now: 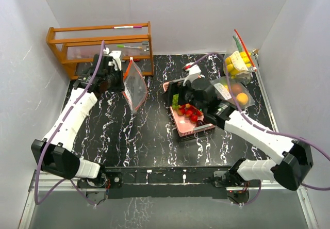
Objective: Place the food in the zip-top bag and seal the zipper
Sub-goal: Open the zipper of the food storage bag, then pick up the fake fruit from the bin.
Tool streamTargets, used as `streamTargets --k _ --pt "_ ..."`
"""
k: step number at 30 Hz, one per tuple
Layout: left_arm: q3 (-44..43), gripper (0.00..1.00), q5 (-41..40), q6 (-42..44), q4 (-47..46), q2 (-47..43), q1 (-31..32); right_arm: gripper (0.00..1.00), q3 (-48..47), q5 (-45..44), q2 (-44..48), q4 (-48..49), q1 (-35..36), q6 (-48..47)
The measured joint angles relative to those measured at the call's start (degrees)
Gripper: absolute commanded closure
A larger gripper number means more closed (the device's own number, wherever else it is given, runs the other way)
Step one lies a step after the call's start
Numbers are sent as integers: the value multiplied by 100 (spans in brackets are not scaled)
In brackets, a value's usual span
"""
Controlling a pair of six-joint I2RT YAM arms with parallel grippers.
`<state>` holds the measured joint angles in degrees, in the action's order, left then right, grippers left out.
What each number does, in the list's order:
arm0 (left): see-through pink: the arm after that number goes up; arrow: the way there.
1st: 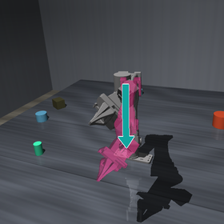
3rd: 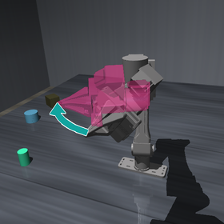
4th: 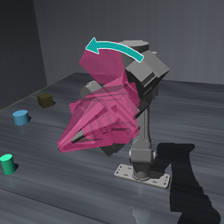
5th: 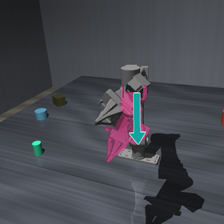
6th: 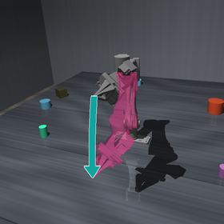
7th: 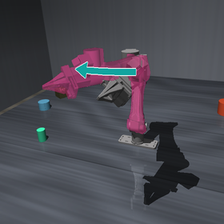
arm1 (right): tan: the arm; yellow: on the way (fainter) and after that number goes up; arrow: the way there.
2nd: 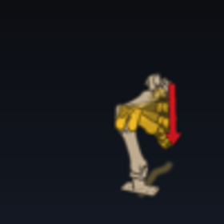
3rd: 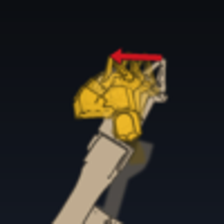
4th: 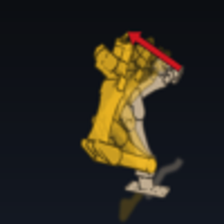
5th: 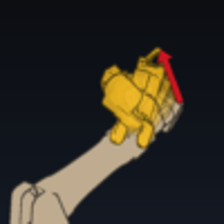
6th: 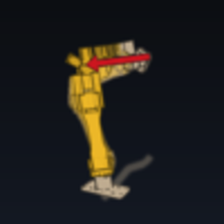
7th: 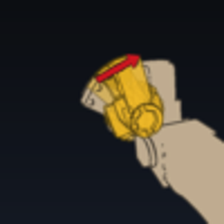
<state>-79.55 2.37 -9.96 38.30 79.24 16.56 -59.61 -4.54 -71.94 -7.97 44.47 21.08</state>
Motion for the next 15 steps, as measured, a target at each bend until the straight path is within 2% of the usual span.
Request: streamTargets --k 2,7,12,15 --pt "-127 100 -125 35 35 -11 0 4 24 -17 195 -98 -295 7" --pt "-374 100 -468 118 181 -59 0 14 42 -391 402 -442 -1104 125" --pt "-898 100 -876 289 575 -83 0 18 76 -619 -149 -879 -1939 271" --pt "-1161 100 -1029 380 717 -120 2 18 212 -708 -446 -1058 -2063 428"
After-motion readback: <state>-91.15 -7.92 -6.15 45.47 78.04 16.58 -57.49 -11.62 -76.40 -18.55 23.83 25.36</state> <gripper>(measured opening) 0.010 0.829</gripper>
